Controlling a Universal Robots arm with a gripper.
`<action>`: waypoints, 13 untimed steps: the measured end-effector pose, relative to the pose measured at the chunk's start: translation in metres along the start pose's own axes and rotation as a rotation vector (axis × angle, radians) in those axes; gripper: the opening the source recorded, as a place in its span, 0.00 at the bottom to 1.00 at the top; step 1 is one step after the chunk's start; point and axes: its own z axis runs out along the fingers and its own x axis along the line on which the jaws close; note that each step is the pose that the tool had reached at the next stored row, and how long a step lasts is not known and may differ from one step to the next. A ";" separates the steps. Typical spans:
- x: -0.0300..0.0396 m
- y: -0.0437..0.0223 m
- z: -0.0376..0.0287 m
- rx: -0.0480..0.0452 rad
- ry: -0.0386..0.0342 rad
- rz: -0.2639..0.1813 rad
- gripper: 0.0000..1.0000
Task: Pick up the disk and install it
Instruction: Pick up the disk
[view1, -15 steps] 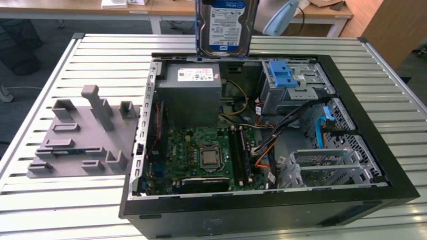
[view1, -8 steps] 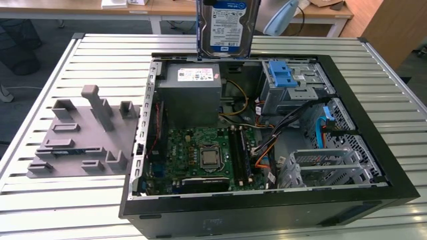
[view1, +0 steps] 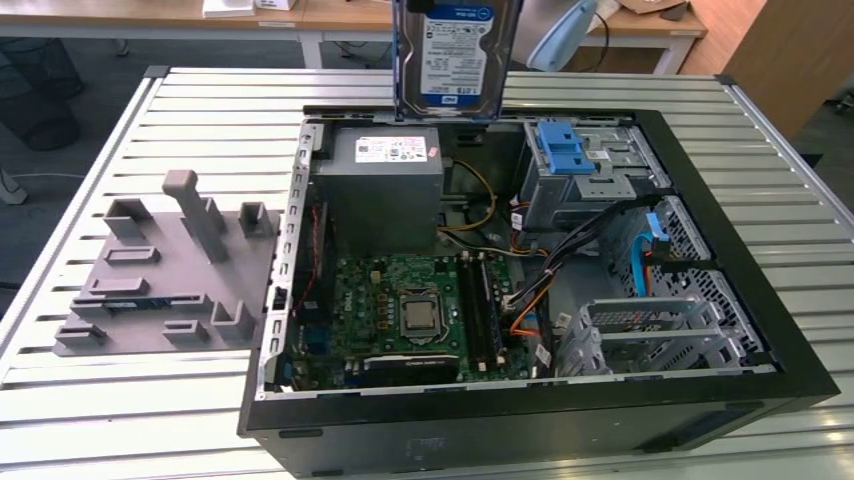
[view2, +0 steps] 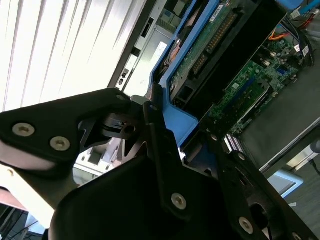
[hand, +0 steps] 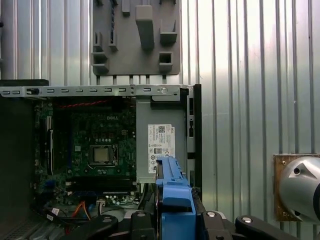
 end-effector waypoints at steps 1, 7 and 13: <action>0.0011 -0.0001 0.0000 0.0000 -0.0001 0.000 0.36; 0.0074 -0.0003 0.0000 0.0000 -0.0001 0.000 0.36; 0.0131 -0.0004 -0.0001 0.0000 0.0000 0.000 0.36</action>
